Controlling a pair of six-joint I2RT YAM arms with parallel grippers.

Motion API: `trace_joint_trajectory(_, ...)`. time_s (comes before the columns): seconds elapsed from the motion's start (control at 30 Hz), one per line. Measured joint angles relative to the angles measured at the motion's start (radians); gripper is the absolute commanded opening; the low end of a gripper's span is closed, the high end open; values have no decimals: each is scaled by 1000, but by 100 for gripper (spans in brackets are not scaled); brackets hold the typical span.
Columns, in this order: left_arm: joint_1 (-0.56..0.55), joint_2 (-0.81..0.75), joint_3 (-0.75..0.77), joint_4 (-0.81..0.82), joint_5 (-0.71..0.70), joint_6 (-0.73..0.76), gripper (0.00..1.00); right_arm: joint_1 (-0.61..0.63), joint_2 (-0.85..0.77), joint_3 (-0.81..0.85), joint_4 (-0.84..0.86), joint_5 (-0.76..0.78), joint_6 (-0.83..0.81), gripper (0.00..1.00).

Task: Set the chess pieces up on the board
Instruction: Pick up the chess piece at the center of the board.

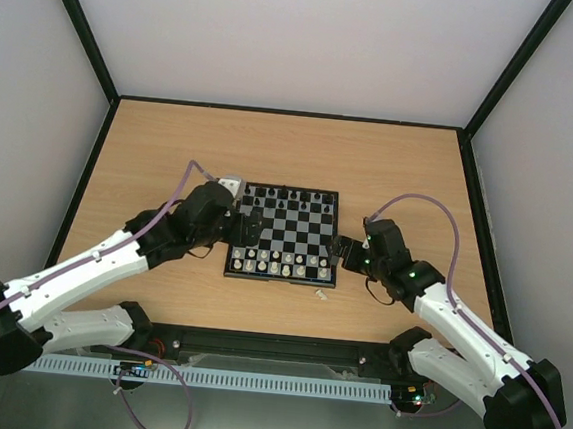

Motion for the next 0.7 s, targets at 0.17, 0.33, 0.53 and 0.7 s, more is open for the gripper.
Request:
trace_joint_trajectory(0.17, -1, -90, -35, -13, -2, -24, 99, 0, -23, 11, -6, 6, 18, 99)
trace_joint_trajectory(0.33, -1, -122, -33, -13, -7, -16, 99, 0, -79, 11, -21, 13, 61, 99)
trace_joint_trajectory(0.53, -1, -100, -35, 13, 27, 16, 99, 0, -158, -50, -23, 8, 142, 99)
trace_joint_trajectory(0.7, -1, -96, -64, 63, 77, 31, 99, 0, -201, -112, -23, -11, 210, 99)
